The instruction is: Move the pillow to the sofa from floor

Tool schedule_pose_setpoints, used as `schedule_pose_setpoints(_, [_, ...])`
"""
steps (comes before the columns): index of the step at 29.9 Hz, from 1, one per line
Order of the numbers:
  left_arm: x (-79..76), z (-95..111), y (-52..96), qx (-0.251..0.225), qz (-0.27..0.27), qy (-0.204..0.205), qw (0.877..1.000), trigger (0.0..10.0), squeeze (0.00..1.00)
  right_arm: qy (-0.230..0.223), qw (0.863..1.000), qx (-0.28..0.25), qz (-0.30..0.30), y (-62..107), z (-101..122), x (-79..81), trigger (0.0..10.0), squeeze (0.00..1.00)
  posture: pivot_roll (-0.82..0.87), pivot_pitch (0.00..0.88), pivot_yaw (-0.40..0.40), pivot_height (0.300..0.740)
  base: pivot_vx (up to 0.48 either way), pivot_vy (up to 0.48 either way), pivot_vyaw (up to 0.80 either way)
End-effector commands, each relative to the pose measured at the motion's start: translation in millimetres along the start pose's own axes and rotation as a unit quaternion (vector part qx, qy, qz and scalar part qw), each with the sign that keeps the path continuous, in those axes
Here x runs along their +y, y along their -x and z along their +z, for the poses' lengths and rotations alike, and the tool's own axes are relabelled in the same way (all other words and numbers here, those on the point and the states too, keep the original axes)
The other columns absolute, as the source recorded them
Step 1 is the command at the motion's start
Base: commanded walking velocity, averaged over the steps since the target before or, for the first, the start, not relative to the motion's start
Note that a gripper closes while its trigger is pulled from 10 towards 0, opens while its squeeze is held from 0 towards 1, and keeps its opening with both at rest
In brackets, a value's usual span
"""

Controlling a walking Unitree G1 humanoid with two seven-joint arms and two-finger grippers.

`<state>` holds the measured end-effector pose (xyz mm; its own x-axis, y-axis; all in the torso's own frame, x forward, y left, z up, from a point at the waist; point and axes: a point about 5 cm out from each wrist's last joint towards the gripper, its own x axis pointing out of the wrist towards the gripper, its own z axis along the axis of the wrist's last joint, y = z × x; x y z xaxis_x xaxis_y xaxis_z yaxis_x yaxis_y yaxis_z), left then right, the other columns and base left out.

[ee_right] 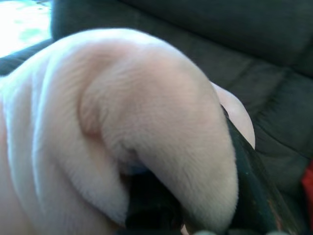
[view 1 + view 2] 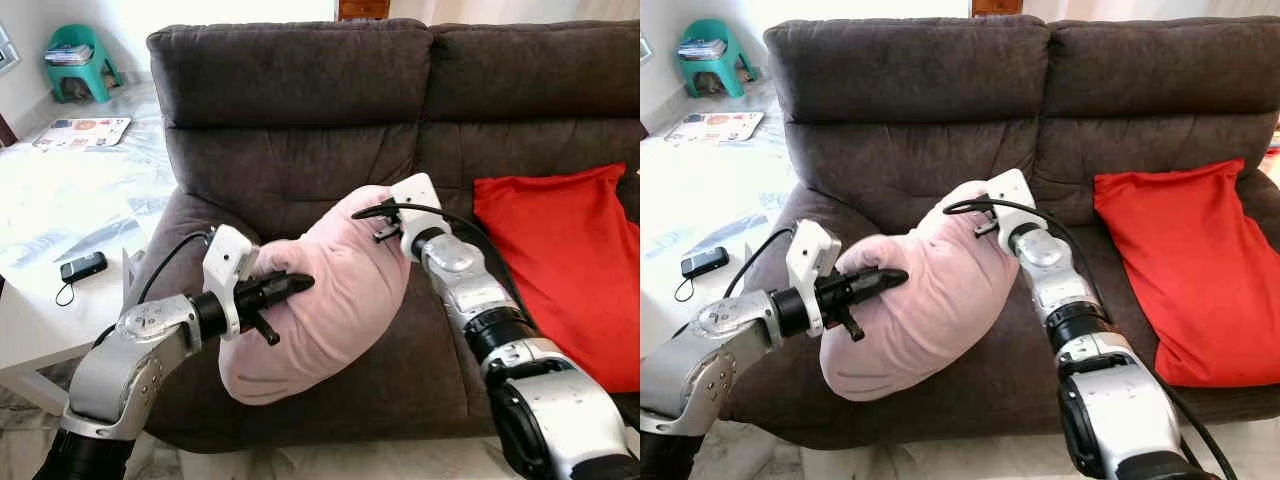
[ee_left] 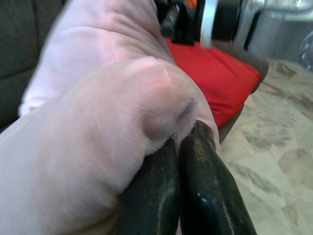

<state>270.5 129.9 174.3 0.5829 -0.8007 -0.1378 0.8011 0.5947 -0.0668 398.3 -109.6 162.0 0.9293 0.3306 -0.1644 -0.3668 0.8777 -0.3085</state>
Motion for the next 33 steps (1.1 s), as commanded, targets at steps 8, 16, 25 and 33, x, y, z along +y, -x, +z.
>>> schedule_pose_setpoints(8, [-10.4, 6.0, -5.5, -0.016, -0.021, -0.018, 0.999, 10.0, 0.00, 0.022, 0.995, -0.068, 0.064, -10.0, 37.4, 26.1, 10.0, 0.48, 0.08, 0.026, -0.060, 0.740, 0.000, 0.000, 0.00])
schedule_pose_setpoints(16, [-10.7, 6.2, -8.6, -0.018, -0.021, -0.018, 0.999, 10.0, 0.00, 0.018, 0.994, -0.075, 0.073, -9.5, 37.9, 26.3, 10.0, 1.00, 0.08, 0.027, -0.056, 0.740, 0.000, 0.000, 0.00])
schedule_pose_setpoints(25, [-11.0, 5.9, -8.3, -0.018, -0.020, -0.016, 1.000, 10.0, 0.00, 0.016, 0.995, -0.076, 0.069, -9.5, 37.4, 24.1, 10.0, 1.00, 0.08, 0.032, -0.057, 0.740, 0.000, 0.000, 0.00])
schedule_pose_setpoints(33, [-12.2, 4.4, -9.6, -0.017, -0.020, -0.013, 1.000, 10.0, 0.00, 0.007, 0.994, -0.089, 0.064, -9.7, 42.3, 23.1, 10.0, 1.00, 0.08, 0.034, -0.059, 0.740, 0.000, 0.000, 0.00])
